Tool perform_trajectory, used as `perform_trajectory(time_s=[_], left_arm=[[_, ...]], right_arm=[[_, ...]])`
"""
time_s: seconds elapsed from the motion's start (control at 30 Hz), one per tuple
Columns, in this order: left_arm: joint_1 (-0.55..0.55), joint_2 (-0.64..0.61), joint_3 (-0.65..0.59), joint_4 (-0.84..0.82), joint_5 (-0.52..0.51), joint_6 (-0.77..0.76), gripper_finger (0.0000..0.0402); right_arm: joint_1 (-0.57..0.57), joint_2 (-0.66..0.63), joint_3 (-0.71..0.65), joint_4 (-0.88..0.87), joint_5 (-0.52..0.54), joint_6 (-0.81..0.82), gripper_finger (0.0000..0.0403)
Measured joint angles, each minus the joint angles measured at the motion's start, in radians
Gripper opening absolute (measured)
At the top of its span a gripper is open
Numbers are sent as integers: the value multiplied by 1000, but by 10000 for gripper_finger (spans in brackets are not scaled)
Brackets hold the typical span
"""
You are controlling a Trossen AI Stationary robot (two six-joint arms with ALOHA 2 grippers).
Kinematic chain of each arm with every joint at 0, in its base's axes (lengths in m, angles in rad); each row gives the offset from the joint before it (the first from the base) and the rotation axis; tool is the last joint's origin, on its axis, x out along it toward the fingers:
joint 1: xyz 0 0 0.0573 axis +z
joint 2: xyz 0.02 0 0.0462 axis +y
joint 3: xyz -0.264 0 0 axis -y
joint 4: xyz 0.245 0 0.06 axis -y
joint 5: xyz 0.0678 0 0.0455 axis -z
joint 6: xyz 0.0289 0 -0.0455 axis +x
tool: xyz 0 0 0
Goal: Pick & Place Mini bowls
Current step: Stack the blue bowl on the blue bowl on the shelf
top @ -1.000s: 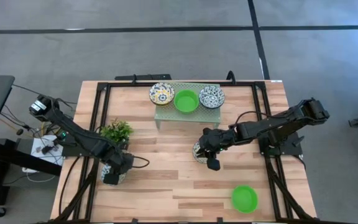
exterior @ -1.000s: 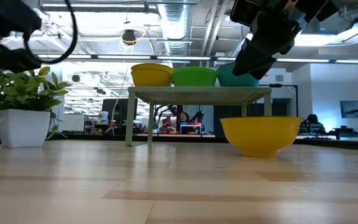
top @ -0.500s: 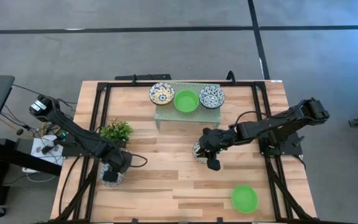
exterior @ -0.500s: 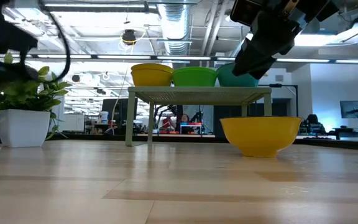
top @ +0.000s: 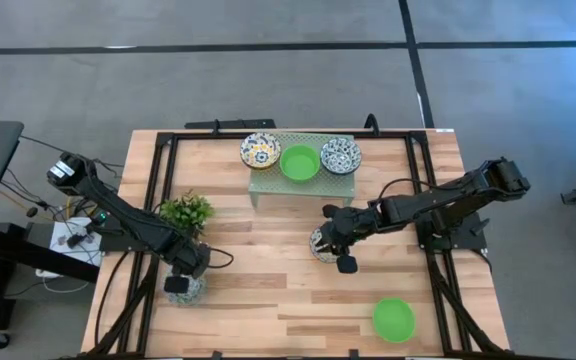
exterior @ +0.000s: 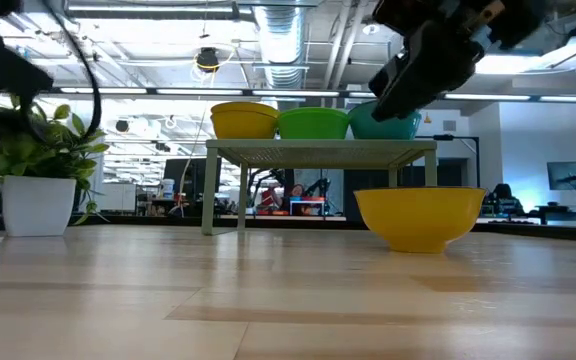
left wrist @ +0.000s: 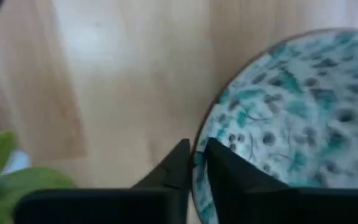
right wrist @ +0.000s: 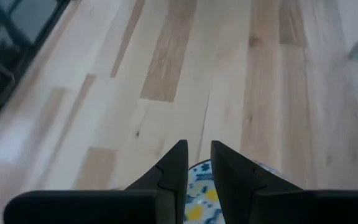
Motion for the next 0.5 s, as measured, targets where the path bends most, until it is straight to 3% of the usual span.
perform_trajectory(time_s=[0.07, 0.3, 0.5], left_arm=[[3, -4, 12, 17, 19, -2, 16], [67, 3, 97, 139, -59, -133, 14], [202, 3, 122, 245, -98, -229, 21]], right_arm=[[0, 0, 0, 1, 0, -106, 66], [0, 0, 0, 126, 0, -382, 66], [-2, 1, 0, 341, 0, -444, 66]])
